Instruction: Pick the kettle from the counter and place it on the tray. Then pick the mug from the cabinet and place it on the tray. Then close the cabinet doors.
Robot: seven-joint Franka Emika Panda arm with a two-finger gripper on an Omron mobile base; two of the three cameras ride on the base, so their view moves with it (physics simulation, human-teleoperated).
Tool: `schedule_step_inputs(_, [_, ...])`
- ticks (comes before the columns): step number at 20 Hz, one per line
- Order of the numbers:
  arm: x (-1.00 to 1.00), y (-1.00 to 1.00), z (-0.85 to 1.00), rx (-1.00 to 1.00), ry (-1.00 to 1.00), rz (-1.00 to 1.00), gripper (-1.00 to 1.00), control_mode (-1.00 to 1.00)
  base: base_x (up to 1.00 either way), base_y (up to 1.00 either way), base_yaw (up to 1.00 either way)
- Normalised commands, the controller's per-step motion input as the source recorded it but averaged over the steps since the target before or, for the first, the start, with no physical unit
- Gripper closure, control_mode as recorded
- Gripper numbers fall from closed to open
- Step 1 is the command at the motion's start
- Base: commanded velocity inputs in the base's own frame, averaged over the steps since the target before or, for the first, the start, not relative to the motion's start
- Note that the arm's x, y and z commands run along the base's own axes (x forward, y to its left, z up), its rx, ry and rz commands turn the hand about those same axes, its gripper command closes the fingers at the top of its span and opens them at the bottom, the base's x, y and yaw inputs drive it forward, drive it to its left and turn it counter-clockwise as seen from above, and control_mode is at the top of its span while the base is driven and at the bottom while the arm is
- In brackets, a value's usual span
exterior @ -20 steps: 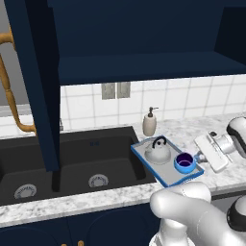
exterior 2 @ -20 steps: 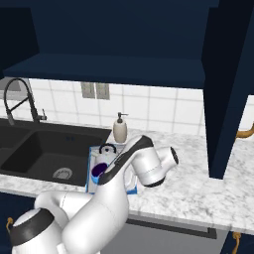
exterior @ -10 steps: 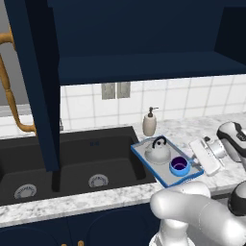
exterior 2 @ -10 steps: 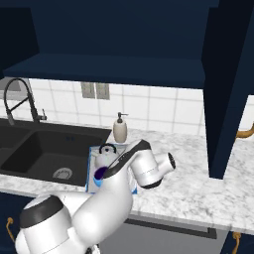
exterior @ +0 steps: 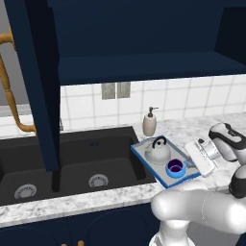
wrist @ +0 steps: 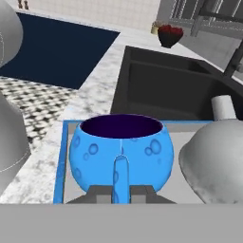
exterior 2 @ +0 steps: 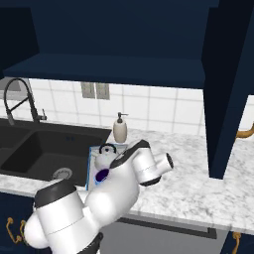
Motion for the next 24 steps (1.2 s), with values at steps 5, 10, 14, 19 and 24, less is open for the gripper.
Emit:
schedule_step_inputs(5, [0.24, -0.01, -0.24, 0.00, 0.00, 0.08, 1.00, -1.00, 0.00, 0.00, 0.00])
schedule_step_inputs(10, [0.08, -0.04, -0.26, 0.00, 0.00, 0.05, 1.00, -1.00, 0.00, 0.00, 0.00])
schedule_step_inputs(14, [0.00, -0.03, -0.19, 0.00, 0.00, 0.00, -1.00, -1.00, 0.00, 0.00, 0.00])
schedule_step_inputs(19, [-0.13, -0.10, -0.03, 0.00, 0.00, 0.00, -1.00, -1.00, 0.00, 0.00, 0.00])
schedule_step_inputs(24, [-0.33, -0.05, 0.25, 0.00, -0.02, -0.01, -1.00, -1.00, 0.00, 0.00, 0.00])
